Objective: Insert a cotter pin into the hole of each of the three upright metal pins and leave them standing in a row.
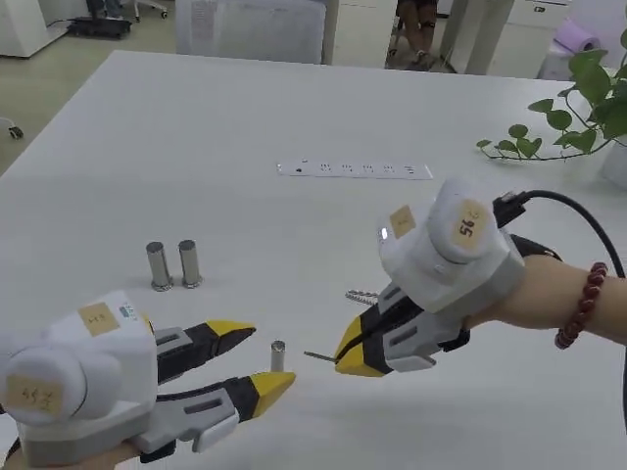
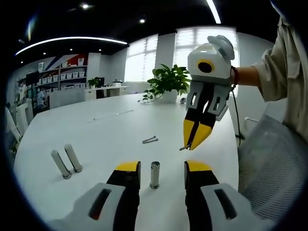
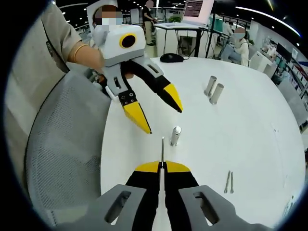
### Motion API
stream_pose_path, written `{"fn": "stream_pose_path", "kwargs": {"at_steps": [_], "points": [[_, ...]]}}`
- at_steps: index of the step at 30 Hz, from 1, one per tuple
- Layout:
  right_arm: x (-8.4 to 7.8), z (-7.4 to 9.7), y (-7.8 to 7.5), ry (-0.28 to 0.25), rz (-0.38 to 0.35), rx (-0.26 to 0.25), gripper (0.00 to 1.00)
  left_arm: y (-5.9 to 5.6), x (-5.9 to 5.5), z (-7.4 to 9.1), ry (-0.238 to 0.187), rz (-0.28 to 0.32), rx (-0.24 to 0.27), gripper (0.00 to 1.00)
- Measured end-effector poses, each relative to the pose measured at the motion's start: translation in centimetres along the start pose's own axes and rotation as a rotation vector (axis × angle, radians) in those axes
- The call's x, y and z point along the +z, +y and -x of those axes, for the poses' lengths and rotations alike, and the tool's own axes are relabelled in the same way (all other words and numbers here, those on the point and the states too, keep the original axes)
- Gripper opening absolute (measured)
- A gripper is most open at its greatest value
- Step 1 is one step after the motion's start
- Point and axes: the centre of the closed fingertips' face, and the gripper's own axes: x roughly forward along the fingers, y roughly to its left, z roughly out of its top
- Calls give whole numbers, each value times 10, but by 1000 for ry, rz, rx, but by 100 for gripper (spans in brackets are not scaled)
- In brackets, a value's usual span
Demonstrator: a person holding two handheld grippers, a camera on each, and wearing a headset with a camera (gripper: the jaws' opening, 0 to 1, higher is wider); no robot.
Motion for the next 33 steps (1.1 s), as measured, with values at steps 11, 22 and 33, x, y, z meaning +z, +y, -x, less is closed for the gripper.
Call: {"fn": "stream_pose_path", "kwargs": {"at_steps": [11, 22, 33], "points": [[-10, -9, -10, 50, -42, -7, 2, 11, -18, -14, 30, 12, 8, 30], [-11, -19, -15, 98, -69, 1, 2, 13, -27, -26, 38, 20, -2, 25], [-9, -24, -18, 102, -73, 6, 3, 12, -36, -30, 52, 38, -11, 17]]}}
